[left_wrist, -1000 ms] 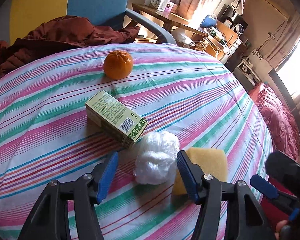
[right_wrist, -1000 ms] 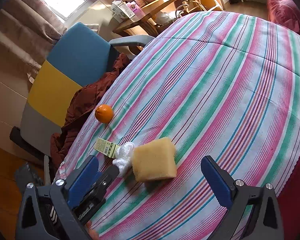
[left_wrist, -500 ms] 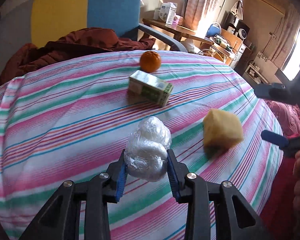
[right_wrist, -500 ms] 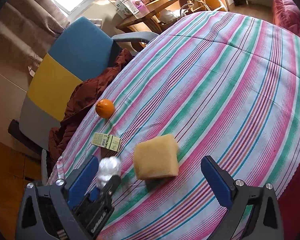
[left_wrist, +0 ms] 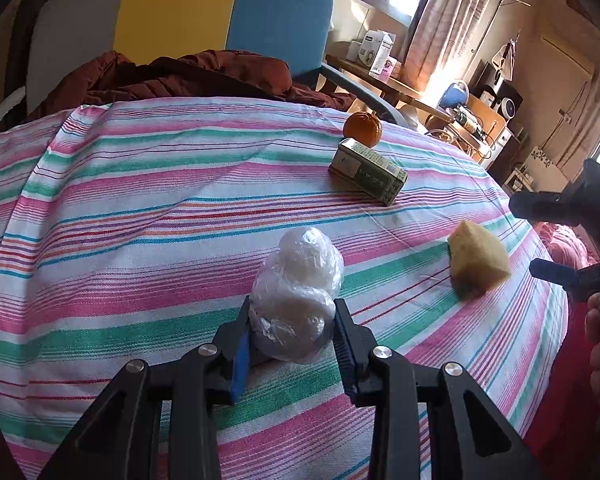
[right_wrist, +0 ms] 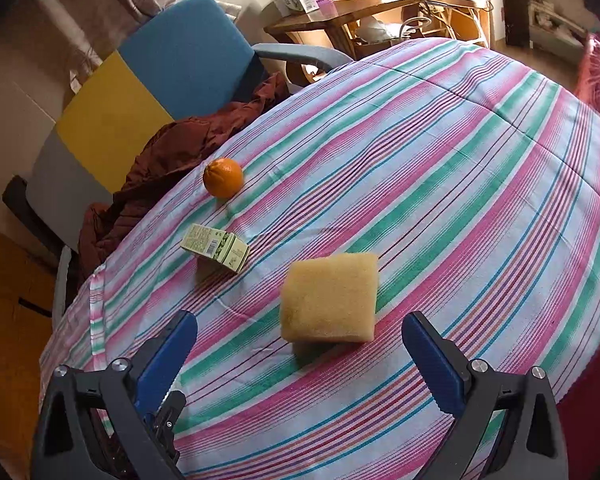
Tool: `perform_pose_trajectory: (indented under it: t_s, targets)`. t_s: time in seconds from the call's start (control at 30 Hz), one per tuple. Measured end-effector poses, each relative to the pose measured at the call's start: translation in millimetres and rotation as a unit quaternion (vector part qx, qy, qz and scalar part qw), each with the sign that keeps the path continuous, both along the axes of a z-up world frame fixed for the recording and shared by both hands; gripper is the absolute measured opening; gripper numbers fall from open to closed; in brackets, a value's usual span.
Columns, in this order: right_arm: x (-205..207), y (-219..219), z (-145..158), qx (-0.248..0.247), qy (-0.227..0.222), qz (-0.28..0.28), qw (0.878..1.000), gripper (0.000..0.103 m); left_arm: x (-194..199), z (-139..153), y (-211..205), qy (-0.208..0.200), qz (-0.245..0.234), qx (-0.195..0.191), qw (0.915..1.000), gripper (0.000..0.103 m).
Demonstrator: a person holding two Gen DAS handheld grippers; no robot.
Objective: Organize objects
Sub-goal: 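Hold the white bag with the left gripper while the right grasps the orange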
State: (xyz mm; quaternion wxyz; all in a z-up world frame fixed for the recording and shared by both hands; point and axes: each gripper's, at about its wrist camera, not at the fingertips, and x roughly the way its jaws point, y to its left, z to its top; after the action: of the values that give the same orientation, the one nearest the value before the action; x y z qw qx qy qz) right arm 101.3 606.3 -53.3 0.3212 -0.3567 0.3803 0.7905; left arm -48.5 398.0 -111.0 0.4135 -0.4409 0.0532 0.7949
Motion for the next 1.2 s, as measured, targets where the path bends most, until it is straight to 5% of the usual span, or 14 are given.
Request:
perform_pose_trajectory:
  t_s: [0.23,0.37,0.57,0.8,0.87,0.97,1.03,1.2]
  targets:
    - [-34,-21,13,0.044,-0.044,0.076,0.995,0.103,-2,-1,-1,-0.005,0.000,0.007,1.0000,0.035]
    - [-90,-24,31,0.103,-0.071,0.148,0.981,0.103,-3,-2,-3,-0.012,0.000,0.015,0.9998,0.035]
    - [-184,-7,15,0.120,-0.112,0.221,0.961,0.103,-6,-3,-7,-0.022,0.001,0.027,0.9994,0.035]
    - [-229,15,-34,0.030,-0.130,0.278,0.951,0.103,-11,-5,-12,-0.041,0.003,0.045,0.9981,0.036]
    - [-222,8,-42,-0.033,-0.111,0.325,0.939,0.102,-12,-5,-12,-0.044,0.004,0.050,0.9977,0.036]
    - [-200,-12,-31,-0.059,-0.090,0.391,0.914,0.101,-13,-6,-13,-0.050,0.006,0.057,0.9971,0.036]
    - [-186,-13,-18,-0.039,-0.089,0.388,0.917,0.101,-12,-5,-11,-0.049,0.006,0.056,0.9972,0.036]
    - [-191,39,7,0.065,-0.116,0.250,0.959,0.101,-12,-6,-11,-0.052,0.006,0.058,0.9969,0.036]
